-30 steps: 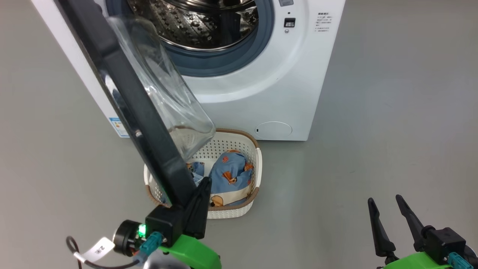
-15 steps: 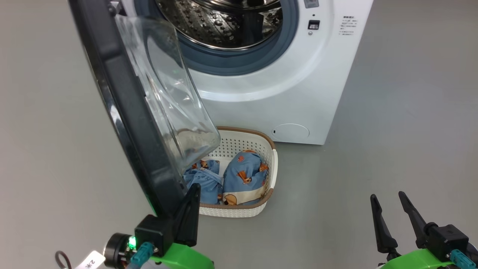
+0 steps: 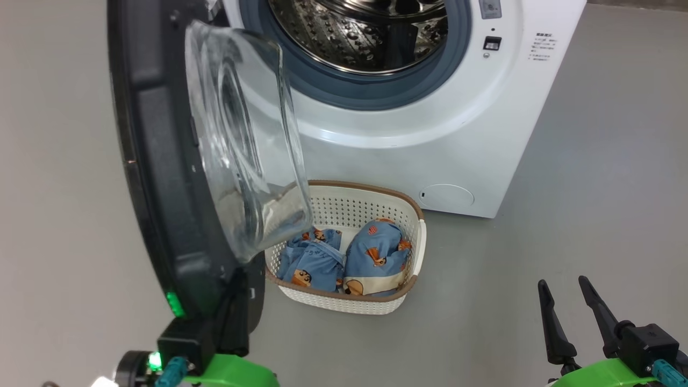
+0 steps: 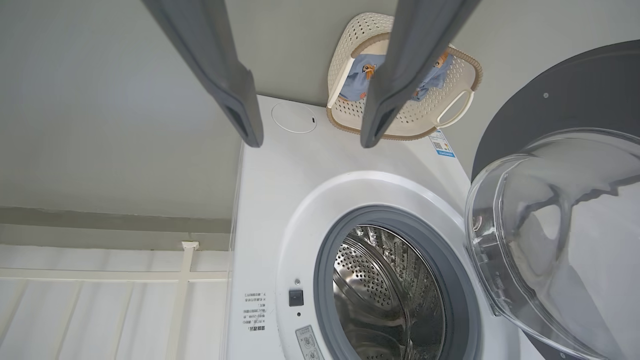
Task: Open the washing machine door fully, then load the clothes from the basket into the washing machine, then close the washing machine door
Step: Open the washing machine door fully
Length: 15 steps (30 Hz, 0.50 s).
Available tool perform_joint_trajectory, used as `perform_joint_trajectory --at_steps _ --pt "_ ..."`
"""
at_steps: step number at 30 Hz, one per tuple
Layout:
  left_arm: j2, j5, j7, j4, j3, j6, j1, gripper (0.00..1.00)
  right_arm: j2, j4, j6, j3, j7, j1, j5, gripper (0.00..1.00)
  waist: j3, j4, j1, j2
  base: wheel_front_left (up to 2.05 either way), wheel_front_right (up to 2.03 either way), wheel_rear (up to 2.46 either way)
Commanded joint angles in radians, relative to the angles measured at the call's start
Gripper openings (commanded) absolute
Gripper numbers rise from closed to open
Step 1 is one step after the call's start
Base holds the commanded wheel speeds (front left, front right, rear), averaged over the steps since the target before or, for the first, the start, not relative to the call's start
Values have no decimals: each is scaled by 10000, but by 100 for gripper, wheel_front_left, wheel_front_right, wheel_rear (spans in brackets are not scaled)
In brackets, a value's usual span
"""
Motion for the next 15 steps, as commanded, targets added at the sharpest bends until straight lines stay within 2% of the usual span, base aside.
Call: perform_joint_trajectory --at_steps 1,10,15 --pt "376 -13 -142 -264 717 262 -139 0 -66 -225 16 220 -118 -140 -64 100 -30 129 0 0 0 0 0" --pt "873 -163 -351 -157 1600 598 -32 0 -66 -279 16 189 -118 -154 -71 100 42 245 0 0 0 0 0" --pt "1147 -445 -560 117 2230 611 -161 0 -66 -331 16 158 -118 -243 -118 100 193 220 0 0 0 0 0"
